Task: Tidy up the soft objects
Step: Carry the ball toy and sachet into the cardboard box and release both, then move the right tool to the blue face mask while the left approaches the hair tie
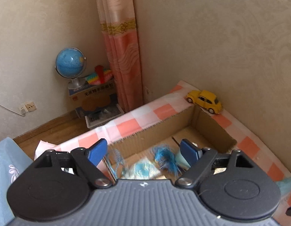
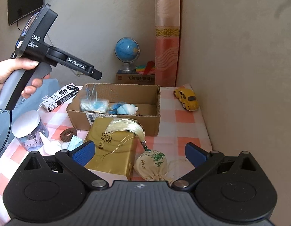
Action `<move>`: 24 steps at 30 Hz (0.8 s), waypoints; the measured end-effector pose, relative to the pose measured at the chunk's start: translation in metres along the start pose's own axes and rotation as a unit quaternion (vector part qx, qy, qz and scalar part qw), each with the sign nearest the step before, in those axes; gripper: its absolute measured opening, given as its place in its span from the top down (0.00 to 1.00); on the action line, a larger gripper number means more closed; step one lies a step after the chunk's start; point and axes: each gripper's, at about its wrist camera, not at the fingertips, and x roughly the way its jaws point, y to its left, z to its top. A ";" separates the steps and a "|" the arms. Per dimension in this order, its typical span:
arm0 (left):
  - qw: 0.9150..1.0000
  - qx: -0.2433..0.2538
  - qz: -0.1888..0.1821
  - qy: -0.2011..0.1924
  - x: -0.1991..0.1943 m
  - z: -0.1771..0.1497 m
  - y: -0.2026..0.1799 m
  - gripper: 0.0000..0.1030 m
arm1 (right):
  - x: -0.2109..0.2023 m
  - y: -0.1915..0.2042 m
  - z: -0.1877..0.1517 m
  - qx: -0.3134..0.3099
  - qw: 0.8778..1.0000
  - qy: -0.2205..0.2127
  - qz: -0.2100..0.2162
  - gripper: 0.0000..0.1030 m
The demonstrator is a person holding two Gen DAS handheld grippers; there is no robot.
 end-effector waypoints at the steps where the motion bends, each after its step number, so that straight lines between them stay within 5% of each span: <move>1: 1.000 0.000 0.004 -0.002 -0.004 -0.002 -0.001 0.16 | -0.001 0.001 -0.001 -0.001 1.000 0.000 -0.001 0.00; 24: 0.998 -0.040 0.010 -0.037 -0.098 -0.122 -0.046 0.08 | -0.007 -0.002 -0.054 0.014 0.999 0.040 -0.030 0.00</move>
